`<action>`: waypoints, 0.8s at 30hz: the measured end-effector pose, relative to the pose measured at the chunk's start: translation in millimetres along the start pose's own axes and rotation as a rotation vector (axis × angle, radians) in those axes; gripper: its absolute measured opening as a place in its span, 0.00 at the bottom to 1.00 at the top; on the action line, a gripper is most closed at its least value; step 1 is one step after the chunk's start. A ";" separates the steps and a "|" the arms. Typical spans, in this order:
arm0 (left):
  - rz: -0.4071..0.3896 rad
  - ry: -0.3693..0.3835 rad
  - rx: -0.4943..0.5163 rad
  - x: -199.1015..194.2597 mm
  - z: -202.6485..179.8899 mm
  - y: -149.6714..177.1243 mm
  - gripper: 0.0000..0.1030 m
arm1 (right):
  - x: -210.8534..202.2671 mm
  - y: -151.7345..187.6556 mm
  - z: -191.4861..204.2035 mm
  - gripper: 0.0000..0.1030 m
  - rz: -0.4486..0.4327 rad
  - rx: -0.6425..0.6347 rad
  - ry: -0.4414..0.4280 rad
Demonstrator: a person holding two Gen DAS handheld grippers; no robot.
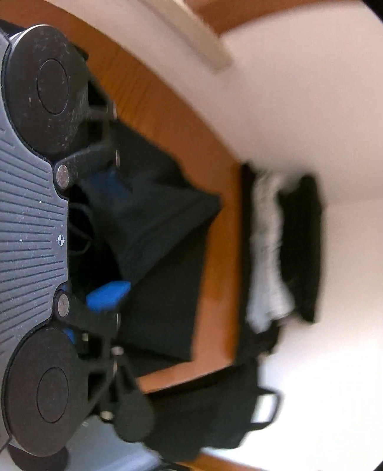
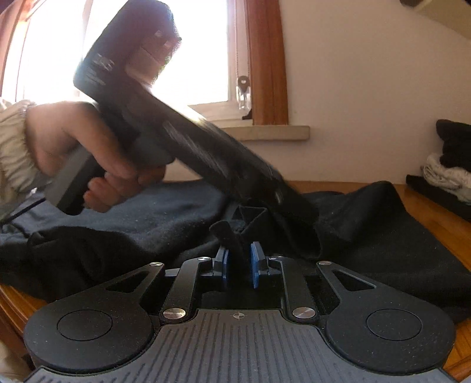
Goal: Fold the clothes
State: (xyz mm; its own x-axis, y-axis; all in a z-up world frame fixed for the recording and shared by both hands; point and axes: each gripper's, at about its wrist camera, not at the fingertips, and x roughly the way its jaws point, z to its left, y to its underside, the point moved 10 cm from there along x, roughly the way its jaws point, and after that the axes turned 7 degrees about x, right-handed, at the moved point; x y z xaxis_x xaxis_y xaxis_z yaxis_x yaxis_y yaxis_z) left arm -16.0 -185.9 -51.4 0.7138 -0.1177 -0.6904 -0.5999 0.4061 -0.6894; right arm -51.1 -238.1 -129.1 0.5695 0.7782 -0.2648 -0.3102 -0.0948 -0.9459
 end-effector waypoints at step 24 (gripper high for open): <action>-0.120 -0.106 -0.501 -46.7 161.8 64.6 0.12 | -27.1 -6.2 31.9 0.25 0.018 -0.194 -0.055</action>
State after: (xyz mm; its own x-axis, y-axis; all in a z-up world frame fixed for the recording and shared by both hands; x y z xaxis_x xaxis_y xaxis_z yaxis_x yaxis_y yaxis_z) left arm -29.5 -7.6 -28.3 0.8053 -0.0335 -0.5919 -0.5922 -0.0913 -0.8006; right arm -88.9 -238.8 -110.2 0.5212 0.8073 -0.2767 -0.1648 -0.2229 -0.9608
